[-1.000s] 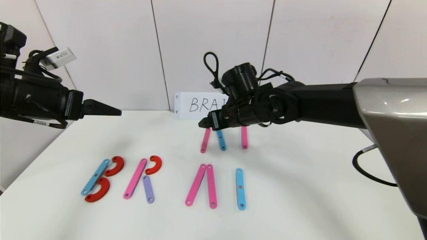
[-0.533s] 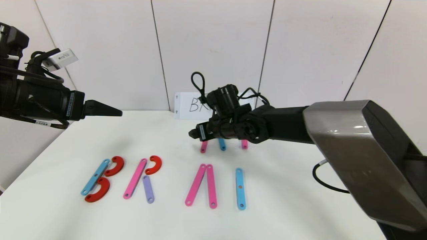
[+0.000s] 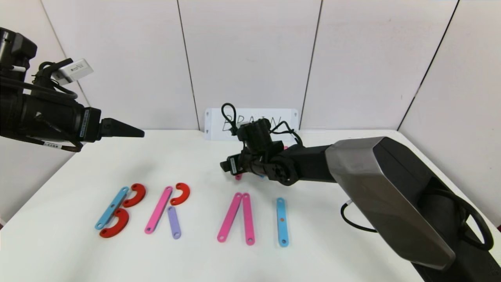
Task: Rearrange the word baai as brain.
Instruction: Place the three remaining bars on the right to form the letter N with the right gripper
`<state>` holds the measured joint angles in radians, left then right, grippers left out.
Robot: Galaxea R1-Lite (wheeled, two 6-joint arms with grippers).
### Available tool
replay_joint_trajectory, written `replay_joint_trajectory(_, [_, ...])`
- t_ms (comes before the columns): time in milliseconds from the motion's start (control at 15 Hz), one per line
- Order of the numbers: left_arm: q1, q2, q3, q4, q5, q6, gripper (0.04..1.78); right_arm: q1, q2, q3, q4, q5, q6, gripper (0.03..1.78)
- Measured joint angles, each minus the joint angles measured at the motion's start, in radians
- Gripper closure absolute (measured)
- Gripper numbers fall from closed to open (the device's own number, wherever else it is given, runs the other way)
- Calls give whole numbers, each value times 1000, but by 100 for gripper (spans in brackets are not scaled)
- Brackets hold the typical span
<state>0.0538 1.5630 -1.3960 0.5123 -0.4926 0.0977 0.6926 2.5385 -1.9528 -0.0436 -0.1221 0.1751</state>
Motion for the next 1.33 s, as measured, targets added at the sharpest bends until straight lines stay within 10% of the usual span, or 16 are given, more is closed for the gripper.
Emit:
replay_joint_trajectory(533, [0,8,0,0,-1,0,8,0,35,-2,-27,-4,-4,19])
replay_joint_trajectory(1067, [-1,8,0,0,-1,0,8,-2,39,-2,-26,-3,-3,139])
replay_joint_trajectory(1333, [0,8,0,-1,-1,0,8,-2,38,-2,-26,-3,-1,154])
